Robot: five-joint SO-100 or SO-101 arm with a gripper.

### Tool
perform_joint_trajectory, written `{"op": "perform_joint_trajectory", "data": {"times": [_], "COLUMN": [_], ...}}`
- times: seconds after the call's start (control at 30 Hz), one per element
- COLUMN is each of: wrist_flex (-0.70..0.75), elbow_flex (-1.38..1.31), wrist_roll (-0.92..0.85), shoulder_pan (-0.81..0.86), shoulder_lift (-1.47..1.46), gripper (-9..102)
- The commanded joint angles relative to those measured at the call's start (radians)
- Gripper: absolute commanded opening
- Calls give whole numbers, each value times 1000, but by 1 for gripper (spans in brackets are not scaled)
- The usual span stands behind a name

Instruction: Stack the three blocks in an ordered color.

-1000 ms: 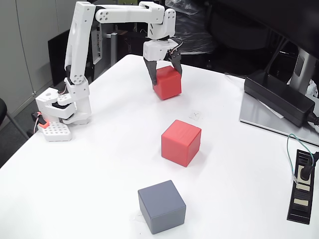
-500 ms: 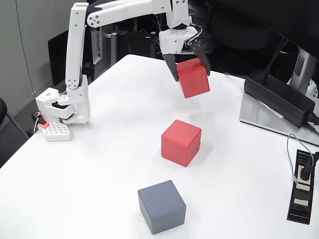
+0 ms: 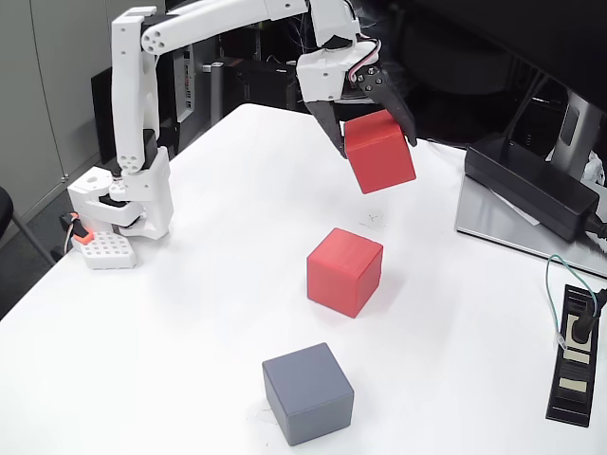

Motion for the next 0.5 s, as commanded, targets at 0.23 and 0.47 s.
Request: {"op": "perform_joint_trajectory", "data": {"times": [0.23, 0.47], "wrist_flex": [3, 3], "elbow_flex": [77, 94], "wrist_roll": [-75, -160], "shoulder_pan": [173, 299], "shoulder_lift": [72, 60], "gripper": [9, 9]}}
